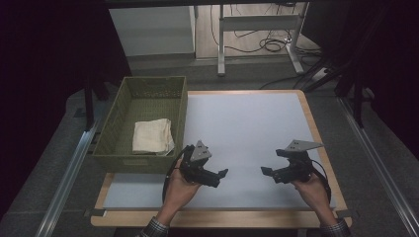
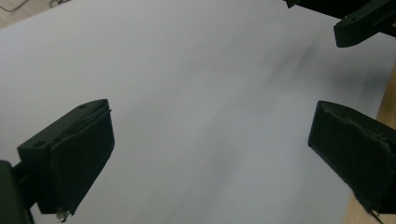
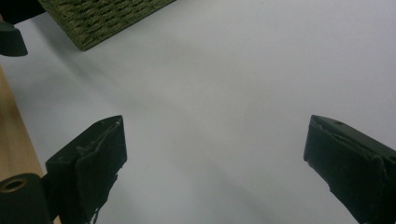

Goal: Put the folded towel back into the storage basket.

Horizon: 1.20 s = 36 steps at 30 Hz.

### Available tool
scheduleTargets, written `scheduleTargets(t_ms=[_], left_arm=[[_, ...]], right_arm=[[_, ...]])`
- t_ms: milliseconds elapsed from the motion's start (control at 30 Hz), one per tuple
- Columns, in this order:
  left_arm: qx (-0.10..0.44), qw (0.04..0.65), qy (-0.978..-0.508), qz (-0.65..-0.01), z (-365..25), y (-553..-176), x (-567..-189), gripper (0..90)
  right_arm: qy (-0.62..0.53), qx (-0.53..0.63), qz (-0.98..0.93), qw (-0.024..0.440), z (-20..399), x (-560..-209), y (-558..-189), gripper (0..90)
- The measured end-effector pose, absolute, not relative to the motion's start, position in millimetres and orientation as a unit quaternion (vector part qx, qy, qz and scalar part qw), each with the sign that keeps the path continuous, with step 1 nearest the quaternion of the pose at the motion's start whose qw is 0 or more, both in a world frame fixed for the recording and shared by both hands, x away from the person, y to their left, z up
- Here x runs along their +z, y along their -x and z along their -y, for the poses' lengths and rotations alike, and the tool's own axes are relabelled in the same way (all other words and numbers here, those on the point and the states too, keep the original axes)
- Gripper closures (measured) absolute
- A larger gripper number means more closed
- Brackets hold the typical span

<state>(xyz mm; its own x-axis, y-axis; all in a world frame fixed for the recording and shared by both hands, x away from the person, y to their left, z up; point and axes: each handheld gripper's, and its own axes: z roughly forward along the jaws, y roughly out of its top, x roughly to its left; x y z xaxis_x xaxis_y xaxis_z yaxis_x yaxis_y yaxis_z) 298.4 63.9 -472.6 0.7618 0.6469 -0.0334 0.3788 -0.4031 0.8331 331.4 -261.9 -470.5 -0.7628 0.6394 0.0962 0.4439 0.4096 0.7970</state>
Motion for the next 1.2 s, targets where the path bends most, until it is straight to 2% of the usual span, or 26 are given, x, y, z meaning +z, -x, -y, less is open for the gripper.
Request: scheduleTargets(t_ms=[467, 833, 1033, 1200], left_arm=[[0.133, 0.442, -0.828, -0.317, -58.6, -294.7, -502.4, 0.6], [0.123, 0.393, -0.846, -0.339, -59.1, -300.7, -537.7, 0.7], [0.125, 0.357, -0.858, -0.347, -53.1, -304.3, -545.2, 1.4], [0.125, 0.359, -0.857, -0.347, -53.0, -304.0, -545.7, 1.9]], right_arm=[[-0.330, 0.420, -0.837, 0.120, 275.2, -486.5, -317.0, 5.6], [-0.327, 0.380, -0.858, 0.112, 274.0, -521.0, -316.9, 1.9], [-0.320, 0.359, -0.867, 0.130, 270.4, -531.6, -317.8, 0.9], [-0.313, 0.344, -0.873, 0.148, 266.6, -532.9, -315.3, 0.9]])
